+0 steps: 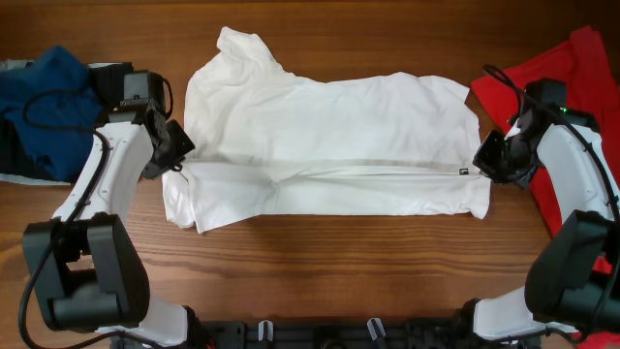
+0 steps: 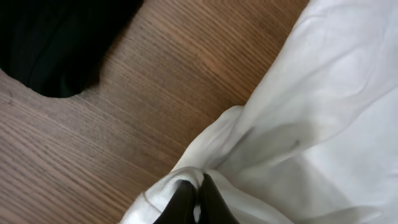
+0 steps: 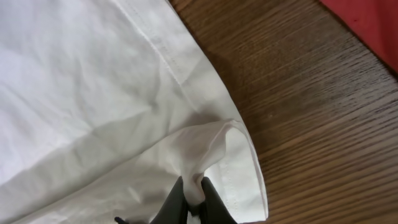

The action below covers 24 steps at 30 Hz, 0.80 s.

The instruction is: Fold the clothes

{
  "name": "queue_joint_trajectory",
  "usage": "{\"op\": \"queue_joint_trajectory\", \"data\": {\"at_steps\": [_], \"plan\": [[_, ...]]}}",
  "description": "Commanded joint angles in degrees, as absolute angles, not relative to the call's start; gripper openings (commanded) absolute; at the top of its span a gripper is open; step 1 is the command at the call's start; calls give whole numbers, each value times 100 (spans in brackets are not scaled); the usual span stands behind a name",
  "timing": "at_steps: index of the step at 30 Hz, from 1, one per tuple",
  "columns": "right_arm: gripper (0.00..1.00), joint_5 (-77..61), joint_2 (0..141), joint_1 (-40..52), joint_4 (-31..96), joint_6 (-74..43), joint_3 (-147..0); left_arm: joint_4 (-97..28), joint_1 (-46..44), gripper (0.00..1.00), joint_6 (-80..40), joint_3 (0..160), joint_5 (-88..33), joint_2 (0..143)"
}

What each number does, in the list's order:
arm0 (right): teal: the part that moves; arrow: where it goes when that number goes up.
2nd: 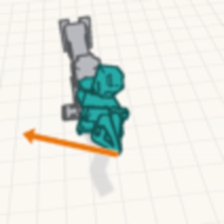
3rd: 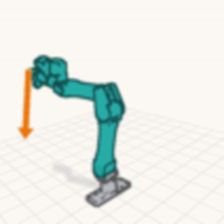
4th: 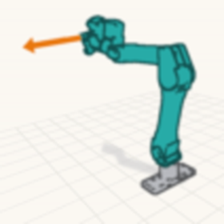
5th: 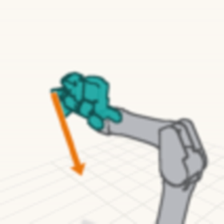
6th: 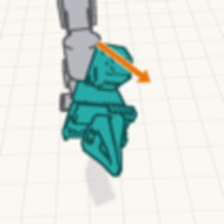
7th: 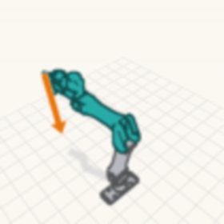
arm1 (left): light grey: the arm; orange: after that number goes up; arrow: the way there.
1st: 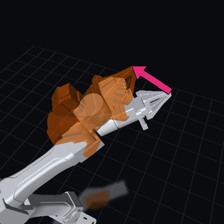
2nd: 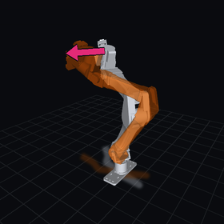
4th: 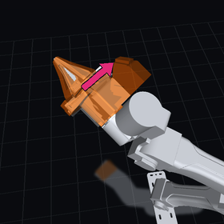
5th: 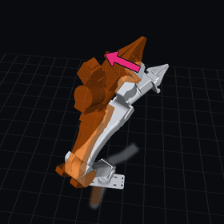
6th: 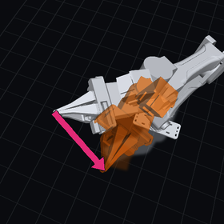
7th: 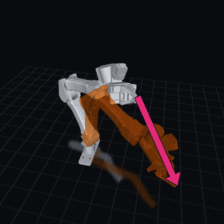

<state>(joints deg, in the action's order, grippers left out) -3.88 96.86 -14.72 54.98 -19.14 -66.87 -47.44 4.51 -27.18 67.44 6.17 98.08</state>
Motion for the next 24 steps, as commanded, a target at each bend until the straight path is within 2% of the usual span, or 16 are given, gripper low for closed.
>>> {"op": "queue_joint_trajectory", "data": {"at_steps": [1, 2, 3, 5, 7, 12, 15, 18, 20, 24], "plan": [[15, -456, 9734, -1457, 5457, -1820, -6667, -4663, 491, 6, -2740, 6729, 760, 9839], [26, -456, 9734, -1457, 5452, -1831, -6667, -4650, 491, 15, -2742, 6729, 760, 9837], [37, -456, 9734, -1457, 5435, -1861, -6667, -4641, 489, 29, -2742, 6731, 757, 9837], [48, -456, 9734, -1457, 5415, -1896, -6667, -4639, 491, 57, -2742, 6740, 757, 9837], [52, -434, 9734, -1459, 5422, -2102, -6667, -4646, 491, 67, -2742, 6764, 757, 9795], [53, -434, 9732, -1457, 5446, -2099, -6667, -4676, 489, 69, -2744, 6838, 757, 9459], [52, -554, 9730, -1457, 5651, -2064, -6667, -5113, 489, 69, -2746, 6838, 405, 9201], [52, -904, 9730, -1450, 6123, -1782, -6665, -5592, 475, 67, -2746, 6792, -176, 9201], [49, -910, 9730, -1400, 6300, -1778, -6661, -5621, 434, 64, -2744, 6652, -211, 9201], [49, -906, 9730, -1227, 6427, -1778, -6661, -5588, 329, 64, -2742, 6307, -307, 9201]]}}
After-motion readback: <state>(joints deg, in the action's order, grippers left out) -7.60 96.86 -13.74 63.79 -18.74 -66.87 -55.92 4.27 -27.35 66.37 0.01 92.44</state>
